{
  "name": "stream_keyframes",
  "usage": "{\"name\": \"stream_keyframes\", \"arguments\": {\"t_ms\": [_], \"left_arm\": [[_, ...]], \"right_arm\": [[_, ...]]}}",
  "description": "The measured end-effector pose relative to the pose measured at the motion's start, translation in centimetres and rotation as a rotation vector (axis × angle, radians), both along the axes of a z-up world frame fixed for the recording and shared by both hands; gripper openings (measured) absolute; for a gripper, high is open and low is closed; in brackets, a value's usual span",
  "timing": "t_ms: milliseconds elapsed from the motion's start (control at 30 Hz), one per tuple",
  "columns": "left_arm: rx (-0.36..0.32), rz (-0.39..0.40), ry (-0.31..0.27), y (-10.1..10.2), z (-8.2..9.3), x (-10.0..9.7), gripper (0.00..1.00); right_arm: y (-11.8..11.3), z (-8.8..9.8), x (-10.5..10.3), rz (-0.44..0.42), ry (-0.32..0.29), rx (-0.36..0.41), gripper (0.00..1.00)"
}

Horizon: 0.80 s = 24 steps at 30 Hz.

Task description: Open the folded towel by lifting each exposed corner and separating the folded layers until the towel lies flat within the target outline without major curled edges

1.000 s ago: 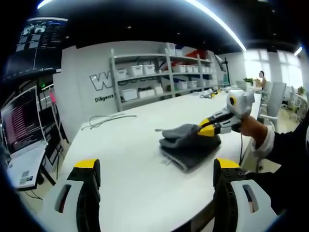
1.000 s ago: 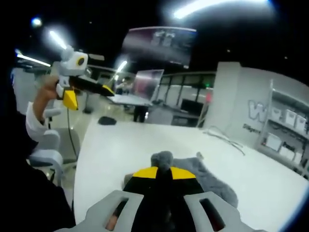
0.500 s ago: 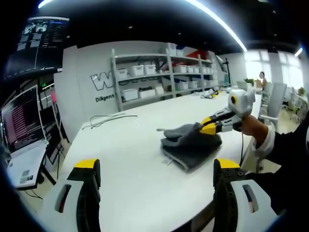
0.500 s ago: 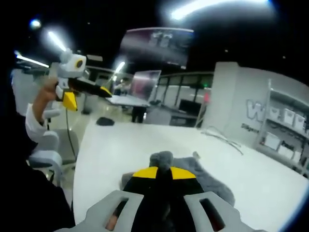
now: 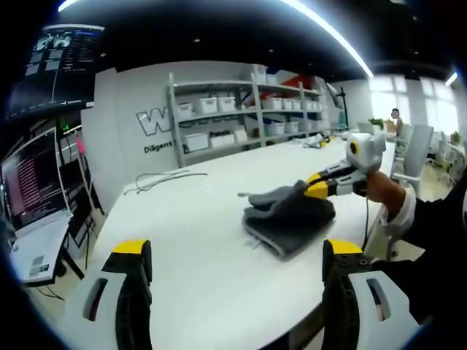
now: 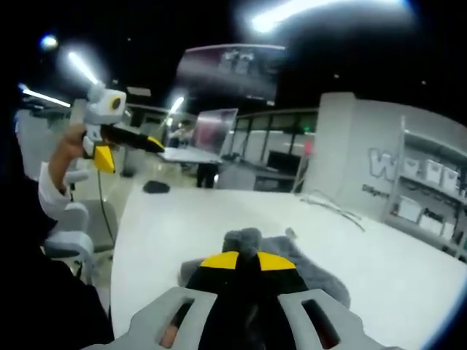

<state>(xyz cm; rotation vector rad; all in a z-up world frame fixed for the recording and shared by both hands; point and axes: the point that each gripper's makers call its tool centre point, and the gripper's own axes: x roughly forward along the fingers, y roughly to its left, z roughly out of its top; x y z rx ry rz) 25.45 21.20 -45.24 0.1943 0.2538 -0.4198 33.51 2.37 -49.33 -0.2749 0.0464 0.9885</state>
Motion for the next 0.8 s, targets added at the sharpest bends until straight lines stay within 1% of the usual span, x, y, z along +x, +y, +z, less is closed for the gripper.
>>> {"name": "stream_keyframes", "arguments": {"t_ms": [500, 800], "left_arm": [[0.003, -0.001, 0.003, -0.2, -0.2, -0.1, 0.95], [0.008, 0.003, 0.002, 0.0, -0.1, 0.0, 0.95]], "right_arm": [[-0.7, 0.3, 0.3, -0.015, -0.002, 0.006, 0.03], [-1.3, 0.4, 0.5, -0.022, 0.008, 0.016, 0.03]]}}
